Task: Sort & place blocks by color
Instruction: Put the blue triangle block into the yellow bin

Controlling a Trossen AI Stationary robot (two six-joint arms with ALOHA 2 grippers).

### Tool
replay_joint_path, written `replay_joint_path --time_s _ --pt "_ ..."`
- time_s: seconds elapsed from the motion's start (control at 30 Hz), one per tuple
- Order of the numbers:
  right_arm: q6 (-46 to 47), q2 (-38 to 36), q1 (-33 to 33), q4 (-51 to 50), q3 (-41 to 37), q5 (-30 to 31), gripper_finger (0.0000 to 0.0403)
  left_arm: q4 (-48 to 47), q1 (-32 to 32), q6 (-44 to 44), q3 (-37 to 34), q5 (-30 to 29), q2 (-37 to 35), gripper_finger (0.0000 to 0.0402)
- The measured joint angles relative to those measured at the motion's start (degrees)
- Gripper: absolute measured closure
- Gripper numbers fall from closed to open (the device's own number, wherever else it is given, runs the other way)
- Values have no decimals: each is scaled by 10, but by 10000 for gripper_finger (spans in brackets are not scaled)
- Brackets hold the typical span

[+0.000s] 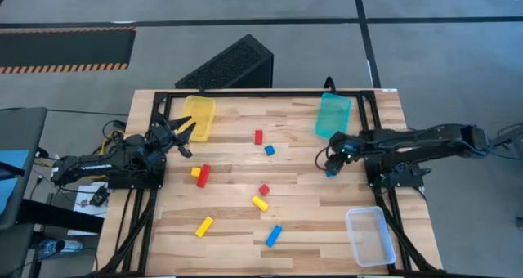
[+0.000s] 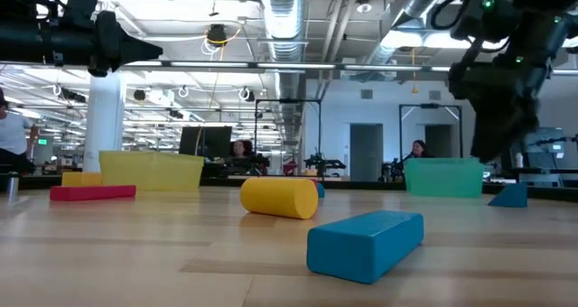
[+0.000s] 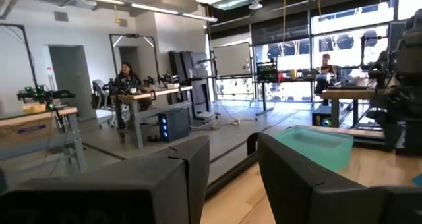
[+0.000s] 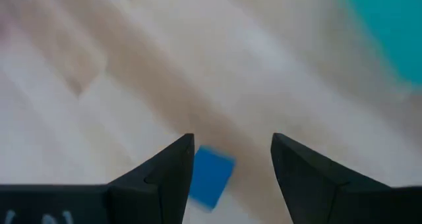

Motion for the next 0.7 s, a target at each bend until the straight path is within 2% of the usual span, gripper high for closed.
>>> replay_joint_path --time_s 0.23,0.37,0.7 --pt "116 61 79 0 0 -10 178 9 0 13 0 2 0 282" --pt "178 96 117 0 0 10 178 21 0 19 0 7 0 282" --pt "219 176 166 24 1 24 178 60 0 54 0 15 0 282"
